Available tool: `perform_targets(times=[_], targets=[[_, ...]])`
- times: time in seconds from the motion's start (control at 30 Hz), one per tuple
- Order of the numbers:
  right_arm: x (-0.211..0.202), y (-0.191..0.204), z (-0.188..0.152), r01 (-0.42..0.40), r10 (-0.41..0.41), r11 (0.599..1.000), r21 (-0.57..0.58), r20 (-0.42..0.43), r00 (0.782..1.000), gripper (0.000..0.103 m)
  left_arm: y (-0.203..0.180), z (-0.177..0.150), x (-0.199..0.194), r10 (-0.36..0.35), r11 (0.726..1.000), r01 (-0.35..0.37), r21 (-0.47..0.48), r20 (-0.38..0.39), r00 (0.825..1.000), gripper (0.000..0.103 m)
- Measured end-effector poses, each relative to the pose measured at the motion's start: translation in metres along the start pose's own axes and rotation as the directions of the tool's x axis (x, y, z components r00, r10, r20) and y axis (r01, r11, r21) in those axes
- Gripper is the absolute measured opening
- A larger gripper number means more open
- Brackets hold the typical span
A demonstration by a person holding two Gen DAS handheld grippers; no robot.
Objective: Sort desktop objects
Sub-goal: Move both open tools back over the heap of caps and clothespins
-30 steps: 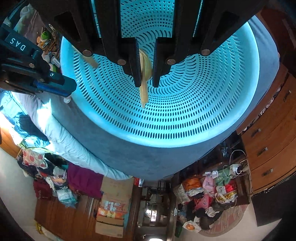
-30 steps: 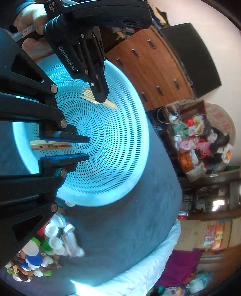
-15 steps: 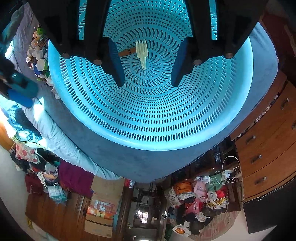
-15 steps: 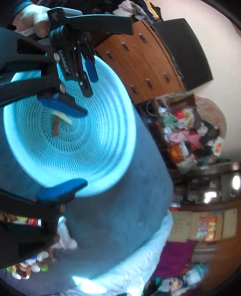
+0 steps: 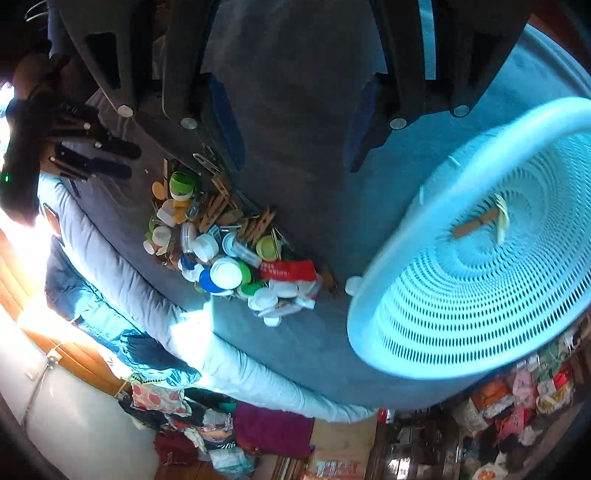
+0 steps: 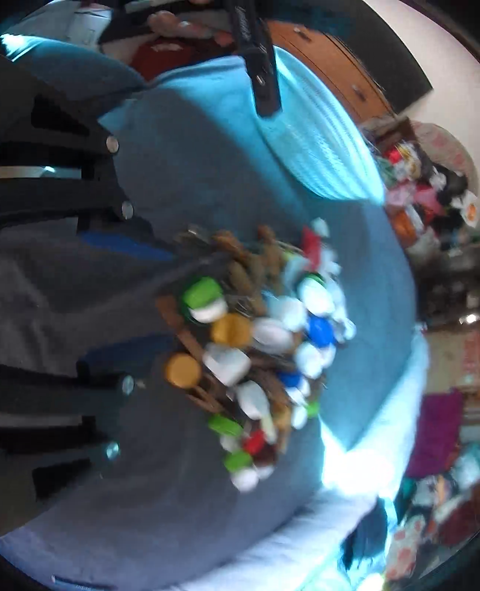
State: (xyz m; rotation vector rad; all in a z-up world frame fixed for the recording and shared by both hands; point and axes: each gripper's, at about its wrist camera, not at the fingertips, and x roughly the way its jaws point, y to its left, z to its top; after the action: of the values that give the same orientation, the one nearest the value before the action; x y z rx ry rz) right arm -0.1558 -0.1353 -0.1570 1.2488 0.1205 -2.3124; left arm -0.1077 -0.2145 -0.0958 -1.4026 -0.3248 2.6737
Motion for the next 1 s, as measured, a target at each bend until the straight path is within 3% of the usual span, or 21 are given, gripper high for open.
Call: perform_targets(times=[0.2, 0.43, 0.73, 0.87, 1.0], targets=[[0.024, -0.004, 0.005, -0.053, 0.053, 0.998, 0.021, 0.008, 0.999, 0.034, -0.012, 0.001, 0.023, 0.004, 0.999, -0.005, -0.032, -0.030, 1.000, 0.058], [0.047, -0.013, 0.022, -0.047, 0.047, 0.999, 0.018, -0.001, 0.999, 0.036, -0.018, 0.012, 0.032, -0.007, 1.000, 0.006, -0.029, -0.046, 0.999, 0.058], [0.044, -0.041, 0.026, -0.193, 0.190, 0.964, 0.182, 0.032, 0.981, 0.036, -0.024, 0.012, 0.042, -0.022, 0.999, 0.021, -0.028, -0.064, 0.998, 0.058], [0.052, -0.055, 0.022, -0.209, 0.209, 0.946, 0.248, 0.030, 0.978, 0.035, -0.029, 0.012, 0.047, -0.037, 0.999, 0.035, -0.029, -0.071, 0.997, 0.058], [0.056, -0.042, 0.021, -0.197, 0.201, 0.964, 0.178, -0.006, 0.980, 0.034, -0.033, 0.011, 0.051, -0.041, 0.999, 0.039, -0.025, -0.081, 0.996, 0.058]])
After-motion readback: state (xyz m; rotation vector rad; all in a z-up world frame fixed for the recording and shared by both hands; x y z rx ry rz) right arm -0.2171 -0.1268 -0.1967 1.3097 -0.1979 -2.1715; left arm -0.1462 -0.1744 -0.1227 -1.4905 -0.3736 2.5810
